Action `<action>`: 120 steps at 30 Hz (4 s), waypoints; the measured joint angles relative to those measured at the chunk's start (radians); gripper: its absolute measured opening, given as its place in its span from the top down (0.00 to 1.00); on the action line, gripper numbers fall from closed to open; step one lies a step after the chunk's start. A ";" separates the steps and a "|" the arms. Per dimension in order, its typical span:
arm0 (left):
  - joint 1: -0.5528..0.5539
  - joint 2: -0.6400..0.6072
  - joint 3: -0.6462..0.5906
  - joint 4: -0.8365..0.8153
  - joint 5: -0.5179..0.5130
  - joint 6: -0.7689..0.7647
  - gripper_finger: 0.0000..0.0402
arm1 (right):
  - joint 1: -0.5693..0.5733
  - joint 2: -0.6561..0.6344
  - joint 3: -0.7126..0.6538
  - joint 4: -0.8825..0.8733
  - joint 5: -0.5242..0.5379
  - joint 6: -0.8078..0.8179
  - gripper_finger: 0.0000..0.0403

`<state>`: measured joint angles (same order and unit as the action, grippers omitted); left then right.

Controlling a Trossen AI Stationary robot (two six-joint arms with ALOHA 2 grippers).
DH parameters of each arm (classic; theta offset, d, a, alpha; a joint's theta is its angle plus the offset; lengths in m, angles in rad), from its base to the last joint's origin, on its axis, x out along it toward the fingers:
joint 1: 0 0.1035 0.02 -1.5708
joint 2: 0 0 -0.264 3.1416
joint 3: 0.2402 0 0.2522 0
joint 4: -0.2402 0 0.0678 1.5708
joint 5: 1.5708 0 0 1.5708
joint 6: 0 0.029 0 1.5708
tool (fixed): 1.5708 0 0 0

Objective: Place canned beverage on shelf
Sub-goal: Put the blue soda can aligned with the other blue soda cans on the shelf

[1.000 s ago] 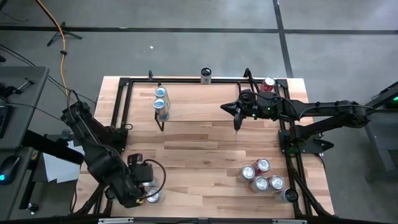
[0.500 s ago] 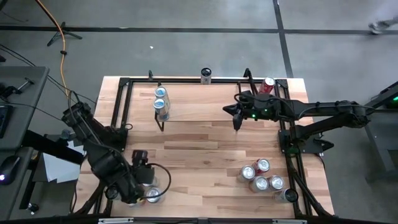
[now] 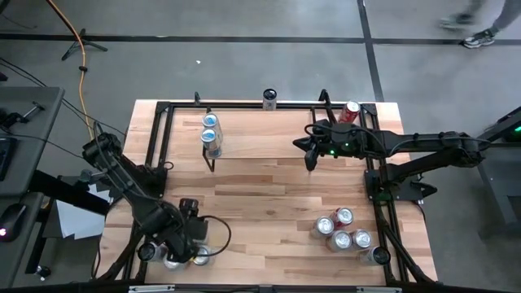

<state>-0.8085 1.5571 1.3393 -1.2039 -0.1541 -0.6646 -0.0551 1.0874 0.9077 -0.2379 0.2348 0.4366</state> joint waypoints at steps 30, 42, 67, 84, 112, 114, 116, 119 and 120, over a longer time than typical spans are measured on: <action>0.018 0.001 -0.128 0.134 -0.009 0.138 0.28 | 0.000 0.000 0.000 -0.029 -0.002 -0.018 1.00; 0.043 0.001 -0.092 0.079 0.047 0.123 0.63 | 0.000 0.000 0.000 -0.029 -0.002 -0.019 1.00; 0.805 0.207 1.016 -0.297 -0.070 0.369 0.63 | 0.000 -0.018 0.000 0.029 -0.180 -0.052 1.00; 1.065 0.414 0.999 -0.367 -0.043 0.650 0.58 | 0.071 0.011 0.000 0.460 -0.183 0.027 1.00; 1.128 0.423 0.999 -0.367 0.109 0.650 0.52 | 0.060 0.014 0.000 0.460 -0.085 -0.090 1.00; 1.128 0.423 0.999 -0.367 0.109 0.650 0.52 | 0.060 0.014 0.000 0.460 -0.085 -0.103 1.00; 1.128 0.423 0.999 -0.367 0.109 0.646 0.52 | 0.060 0.014 0.000 0.460 -0.085 -0.105 1.00; 1.128 0.423 0.999 -0.367 0.109 0.631 0.51 | 0.060 0.014 0.000 0.460 -0.085 -0.105 1.00; 1.128 0.423 0.999 -0.367 0.109 0.631 0.51 | 0.060 0.014 0.000 0.460 -0.085 -0.105 1.00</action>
<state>0.3195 1.9800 2.3386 -1.5708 -0.0449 -0.0334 0.0048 1.1015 0.9077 0.2226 0.1497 0.3313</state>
